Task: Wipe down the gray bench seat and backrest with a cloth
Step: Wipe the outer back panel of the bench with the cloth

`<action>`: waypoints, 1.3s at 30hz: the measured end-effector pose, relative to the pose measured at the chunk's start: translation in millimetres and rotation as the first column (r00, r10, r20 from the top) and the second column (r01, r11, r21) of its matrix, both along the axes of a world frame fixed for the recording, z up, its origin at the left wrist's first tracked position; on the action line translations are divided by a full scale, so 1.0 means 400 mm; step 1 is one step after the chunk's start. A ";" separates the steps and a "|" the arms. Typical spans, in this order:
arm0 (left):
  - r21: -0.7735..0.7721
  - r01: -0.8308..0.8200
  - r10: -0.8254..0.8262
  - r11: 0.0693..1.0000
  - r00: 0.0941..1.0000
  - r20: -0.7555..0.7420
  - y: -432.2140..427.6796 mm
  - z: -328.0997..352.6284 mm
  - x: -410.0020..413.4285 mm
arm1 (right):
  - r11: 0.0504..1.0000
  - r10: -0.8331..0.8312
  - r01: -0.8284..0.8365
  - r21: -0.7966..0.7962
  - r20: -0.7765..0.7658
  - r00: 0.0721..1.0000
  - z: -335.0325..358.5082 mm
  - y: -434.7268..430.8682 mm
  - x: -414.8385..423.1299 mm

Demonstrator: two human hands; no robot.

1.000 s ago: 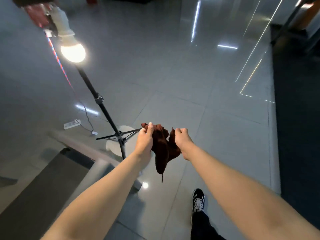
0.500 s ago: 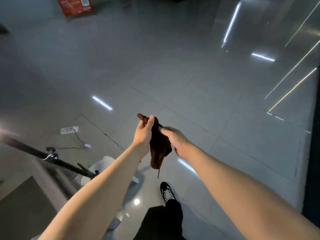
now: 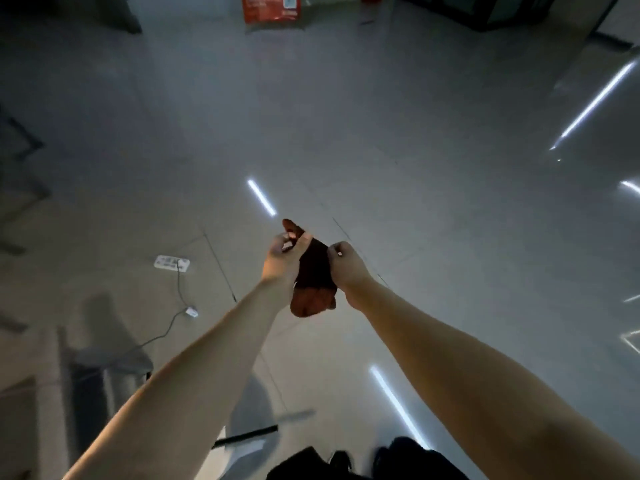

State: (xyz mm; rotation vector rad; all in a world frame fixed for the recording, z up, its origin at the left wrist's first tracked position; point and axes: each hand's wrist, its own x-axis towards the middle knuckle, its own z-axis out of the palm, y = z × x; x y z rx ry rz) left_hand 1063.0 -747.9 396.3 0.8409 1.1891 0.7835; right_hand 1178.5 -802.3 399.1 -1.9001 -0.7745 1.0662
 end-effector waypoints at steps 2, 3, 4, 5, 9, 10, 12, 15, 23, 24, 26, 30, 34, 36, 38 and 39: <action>0.008 -0.018 0.017 1.000 0.999 0.027 0.118 -0.007 0.003 | 1.000 0.016 -0.016 0.013 0.014 1.000 -0.004 0.132 0.019; 0.004 -0.007 0.007 1.000 1.000 0.028 0.179 -0.017 0.006 | 0.999 0.031 -0.031 0.023 0.004 1.000 -0.009 0.203 0.027; -0.011 0.000 0.000 1.000 1.000 0.010 0.237 -0.027 0.008 | 0.998 0.049 -0.048 0.033 -0.015 0.999 -0.014 0.275 0.035; -0.025 -0.005 0.005 1.000 1.000 0.000 0.299 -0.043 0.011 | 0.997 0.067 -0.066 0.045 -0.033 0.997 -0.020 0.352 0.040; -0.071 -0.072 0.072 0.995 0.997 -0.002 0.566 -0.097 0.034 | 0.976 0.200 -0.196 0.089 -0.032 0.979 -0.058 0.671 0.070; -0.072 -0.116 0.116 0.991 0.993 -0.003 0.640 -0.110 0.037 | 0.965 0.249 -0.244 0.098 -0.036 0.968 -0.070 0.756 0.077; -0.063 -0.253 0.253 0.965 0.967 -0.011 0.783 -0.119 0.037 | 0.927 0.364 -0.363 0.095 0.000 0.931 -0.072 0.920 0.084; -0.023 -0.431 0.432 0.902 0.902 0.030 0.946 -0.092 0.017 | 0.827 0.537 -0.553 0.102 0.150 0.830 -0.051 1.147 0.060; 0.068 -0.698 0.693 0.713 0.716 0.083 1.290 -0.023 -0.195 | 0.568 0.793 -0.814 0.121 0.185 0.580 -0.010 1.605 -0.191; 0.087 -0.713 0.712 0.696 0.701 0.048 1.334 -0.030 -0.230 | 0.539 0.810 -0.833 0.125 0.193 0.553 -0.016 1.659 -0.231; 0.132 -0.731 0.741 0.670 0.670 -0.046 1.427 -0.052 -0.312 | 0.477 0.836 -0.868 0.137 0.234 0.497 -0.034 1.775 -0.322; 0.160 -0.742 0.758 0.651 0.624 -0.192 1.602 -0.092 -0.497 | 0.363 0.869 -0.923 0.126 0.310 0.385 -0.079 1.985 -0.539; 0.140 -0.763 0.771 0.631 0.598 -0.219 1.715 -0.071 -0.669 | 0.255 0.926 -0.965 0.062 0.272 0.262 -0.075 2.117 -0.740; 0.160 -0.675 0.682 0.721 0.649 -0.338 1.745 -0.064 -0.754 | 0.167 0.938 -0.984 0.058 0.298 0.177 -0.057 2.165 -0.830; 0.208 -0.523 0.521 0.827 0.572 -0.633 1.776 -0.054 -0.831 | 0.082 0.937 -0.995 0.057 0.336 0.096 -0.037 2.207 -0.913; 0.227 -0.491 0.479 0.841 0.481 -0.734 1.796 -0.050 -0.862 | 0.033 0.932 -0.998 0.053 0.359 0.050 -0.025 2.229 -0.952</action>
